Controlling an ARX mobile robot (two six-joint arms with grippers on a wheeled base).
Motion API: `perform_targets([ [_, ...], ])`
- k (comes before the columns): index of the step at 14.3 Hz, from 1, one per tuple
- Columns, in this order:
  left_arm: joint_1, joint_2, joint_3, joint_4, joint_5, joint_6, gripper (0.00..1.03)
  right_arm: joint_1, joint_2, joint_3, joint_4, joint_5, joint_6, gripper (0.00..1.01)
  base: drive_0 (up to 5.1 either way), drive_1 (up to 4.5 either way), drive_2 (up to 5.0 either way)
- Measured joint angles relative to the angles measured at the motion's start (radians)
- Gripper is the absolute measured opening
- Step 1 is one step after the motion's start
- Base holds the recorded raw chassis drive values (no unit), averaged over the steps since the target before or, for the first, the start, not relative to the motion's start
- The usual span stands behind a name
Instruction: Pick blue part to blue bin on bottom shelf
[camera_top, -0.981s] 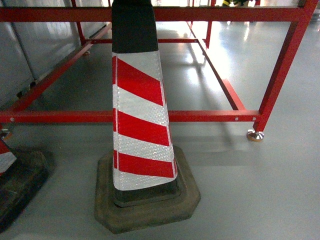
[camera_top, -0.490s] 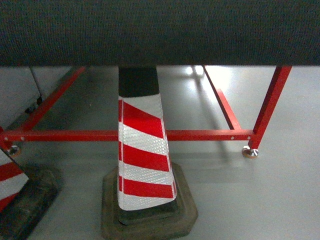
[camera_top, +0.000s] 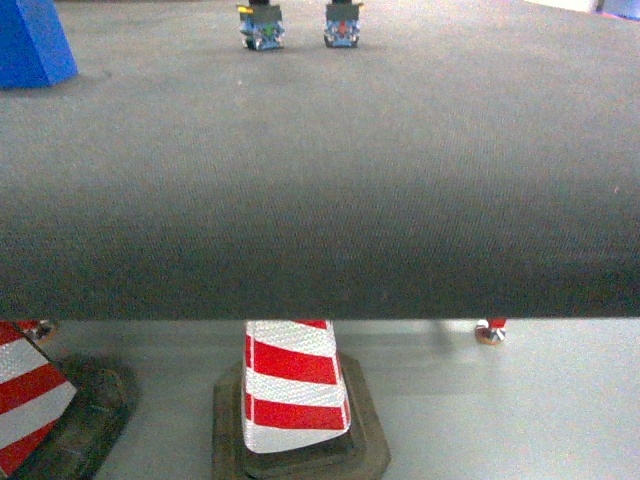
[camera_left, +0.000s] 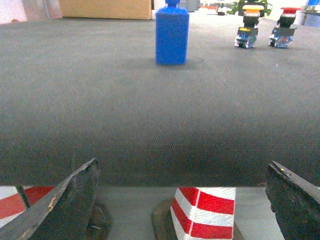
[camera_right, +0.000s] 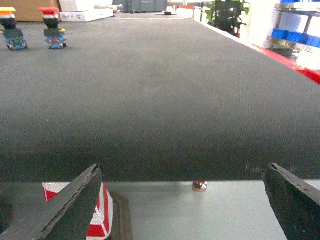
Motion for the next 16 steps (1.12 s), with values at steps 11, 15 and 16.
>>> perform_targets([
  [11, 0.000, 0.000, 0.000, 0.004, 0.000, 0.000, 0.98, 0.000, 0.000, 0.000, 0.005, 0.000, 0.002, 0.98, 0.0, 0.00, 0.0],
  [15, 0.000, 0.000, 0.000, 0.000, 0.000, 0.000, 0.98, 0.000, 0.000, 0.000, 0.002, 0.001, 0.002, 0.98, 0.0, 0.00, 0.0],
  [16, 0.000, 0.000, 0.000, 0.001, 0.000, -0.001, 0.98, 0.000, 0.000, 0.000, 0.002, 0.000, 0.002, 0.98, 0.0, 0.00, 0.0],
])
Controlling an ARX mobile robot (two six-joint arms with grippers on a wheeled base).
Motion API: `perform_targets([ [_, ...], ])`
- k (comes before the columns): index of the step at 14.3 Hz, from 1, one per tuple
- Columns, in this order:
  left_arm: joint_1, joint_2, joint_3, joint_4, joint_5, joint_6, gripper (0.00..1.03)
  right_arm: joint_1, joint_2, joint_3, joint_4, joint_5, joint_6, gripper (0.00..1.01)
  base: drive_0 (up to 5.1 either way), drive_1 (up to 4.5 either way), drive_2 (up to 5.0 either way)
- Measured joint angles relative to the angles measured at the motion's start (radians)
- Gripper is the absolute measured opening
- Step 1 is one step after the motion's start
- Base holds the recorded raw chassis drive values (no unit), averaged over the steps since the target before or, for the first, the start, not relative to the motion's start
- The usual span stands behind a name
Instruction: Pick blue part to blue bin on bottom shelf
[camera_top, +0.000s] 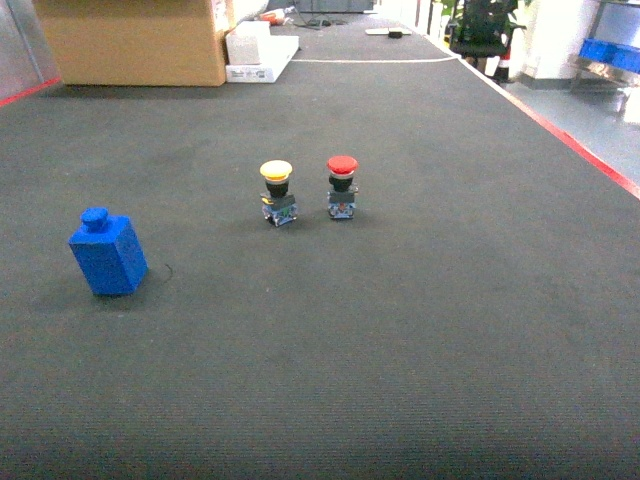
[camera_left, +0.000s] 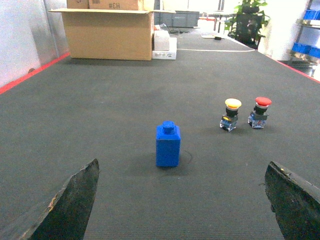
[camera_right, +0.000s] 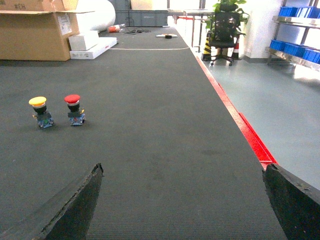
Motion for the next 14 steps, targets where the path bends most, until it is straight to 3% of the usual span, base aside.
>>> perform_targets([
  [7, -0.005, 0.003, 0.002, -0.016, -0.016, -0.002, 0.98, 0.000, 0.000, 0.000, 0.000, 0.000, 0.000, 0.98, 0.0, 0.00, 0.0],
  [8, -0.084, 0.094, 0.041, -0.099, -0.185, -0.044, 0.98, 0.000, 0.000, 0.000, -0.001, 0.001, 0.000, 0.98, 0.0, 0.00, 0.0],
  [9, -0.078, 0.240, 0.048, -0.005, -0.278, -0.061, 0.98, 0.000, 0.000, 0.000, 0.000, -0.002, 0.000, 0.98, 0.0, 0.00, 0.0],
  [10, -0.037, 0.365, 0.050, 0.122, -0.309, -0.062, 0.98, 0.000, 0.000, 0.000, 0.000, 0.001, 0.000, 0.98, 0.0, 0.00, 0.0],
  [11, -0.002, 0.543, 0.079, 0.282, -0.269, -0.061, 0.98, 0.000, 0.000, 0.000, -0.001, 0.000, 0.000, 0.98, 0.0, 0.00, 0.0],
  [13, -0.014, 0.968, 0.219, 0.624, -0.160, -0.063, 0.98, 0.000, 0.000, 0.000, 0.000, 0.000, 0.000, 0.98, 0.0, 0.00, 0.0],
  [14, -0.035, 1.152, 0.288, 0.728, -0.128, -0.063, 0.98, 0.000, 0.000, 0.000, -0.001, 0.000, 0.000, 0.98, 0.0, 0.00, 0.0],
])
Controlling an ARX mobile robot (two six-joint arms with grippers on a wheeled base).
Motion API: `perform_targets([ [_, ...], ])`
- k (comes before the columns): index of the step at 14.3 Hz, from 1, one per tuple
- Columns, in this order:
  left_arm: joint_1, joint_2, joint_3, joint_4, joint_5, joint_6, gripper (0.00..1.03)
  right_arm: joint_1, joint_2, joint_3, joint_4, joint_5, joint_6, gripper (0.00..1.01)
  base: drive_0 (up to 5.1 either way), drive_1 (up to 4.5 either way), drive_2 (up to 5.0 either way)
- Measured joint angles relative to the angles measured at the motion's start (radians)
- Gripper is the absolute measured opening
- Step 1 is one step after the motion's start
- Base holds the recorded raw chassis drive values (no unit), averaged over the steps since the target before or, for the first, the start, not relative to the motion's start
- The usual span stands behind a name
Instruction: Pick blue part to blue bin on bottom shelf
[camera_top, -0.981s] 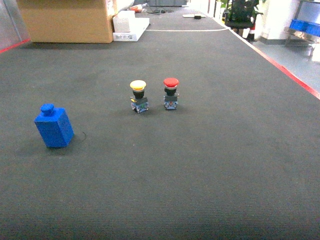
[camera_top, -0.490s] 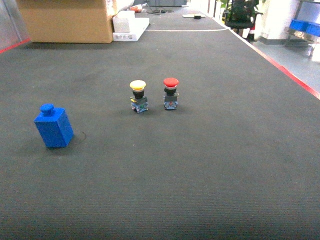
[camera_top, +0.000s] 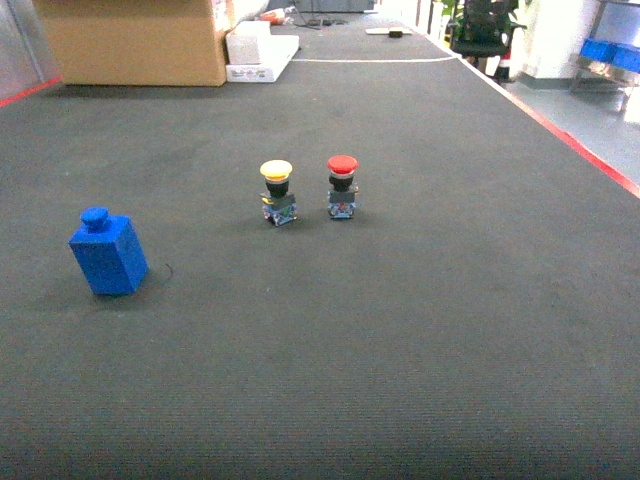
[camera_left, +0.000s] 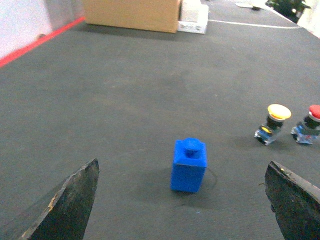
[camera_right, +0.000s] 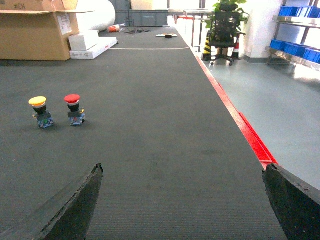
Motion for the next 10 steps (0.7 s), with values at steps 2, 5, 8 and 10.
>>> perform_targets([
  [2, -0.045, 0.286, 0.123, 0.092, 0.058, -0.001, 0.98, 0.000, 0.000, 0.000, 0.001, 0.000, 0.000, 0.98, 0.0, 0.00, 0.0],
  [5, -0.049, 0.586, 0.294, 0.146, 0.097, 0.019, 0.98, 0.000, 0.000, 0.000, 0.000, 0.000, 0.000, 0.98, 0.0, 0.00, 0.0],
  [8, -0.016, 0.867, 0.460, 0.155, 0.103, 0.051, 0.98, 0.000, 0.000, 0.000, 0.000, 0.000, 0.000, 0.98, 0.0, 0.00, 0.0],
  [10, 0.000, 0.950, 0.539, 0.152, 0.094, 0.056, 0.98, 0.000, 0.000, 0.000, 0.001, 0.000, 0.000, 0.98, 0.0, 0.00, 0.0],
])
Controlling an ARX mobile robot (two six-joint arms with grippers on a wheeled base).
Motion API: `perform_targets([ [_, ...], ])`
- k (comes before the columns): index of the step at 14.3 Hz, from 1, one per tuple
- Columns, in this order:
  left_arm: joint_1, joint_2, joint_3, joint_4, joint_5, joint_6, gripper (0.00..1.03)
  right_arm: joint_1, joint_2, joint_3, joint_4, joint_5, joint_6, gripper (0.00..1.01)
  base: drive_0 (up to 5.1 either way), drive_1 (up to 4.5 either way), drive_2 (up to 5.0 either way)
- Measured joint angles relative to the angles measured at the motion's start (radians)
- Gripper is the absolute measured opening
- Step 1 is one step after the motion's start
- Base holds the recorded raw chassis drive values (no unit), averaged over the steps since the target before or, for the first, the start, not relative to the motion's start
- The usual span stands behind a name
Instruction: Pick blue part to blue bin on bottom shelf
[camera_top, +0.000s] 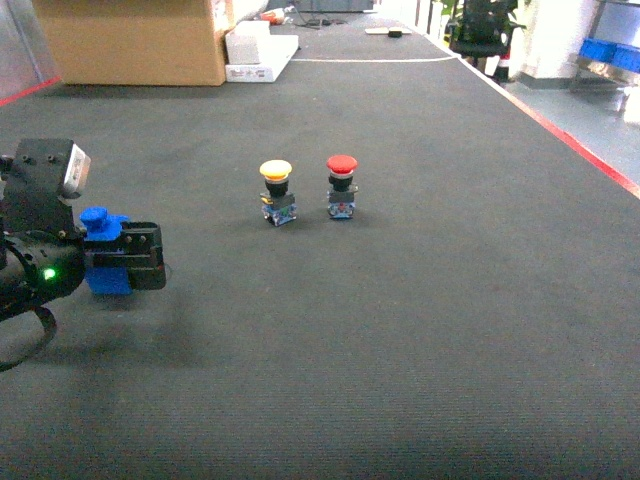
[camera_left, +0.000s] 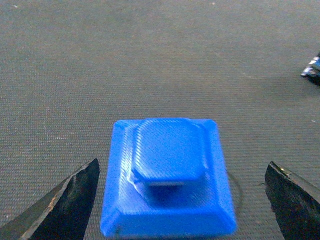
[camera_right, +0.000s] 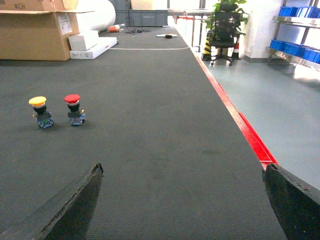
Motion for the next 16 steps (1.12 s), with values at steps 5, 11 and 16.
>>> perform_targets([
  [5, 0.025, 0.100, 0.097, -0.027, -0.002, 0.021, 0.81, 0.000, 0.000, 0.000, 0.000, 0.000, 0.000, 0.98, 0.0, 0.00, 0.0],
  [11, 0.003, -0.032, -0.082, 0.094, 0.020, 0.011, 0.45, 0.000, 0.000, 0.000, 0.000, 0.000, 0.000, 0.98, 0.0, 0.00, 0.0],
  [16, -0.103, -0.737, -0.486, -0.100, -0.116, -0.015, 0.45, 0.000, 0.000, 0.000, 0.000, 0.000, 0.000, 0.98, 0.0, 0.00, 0.0],
])
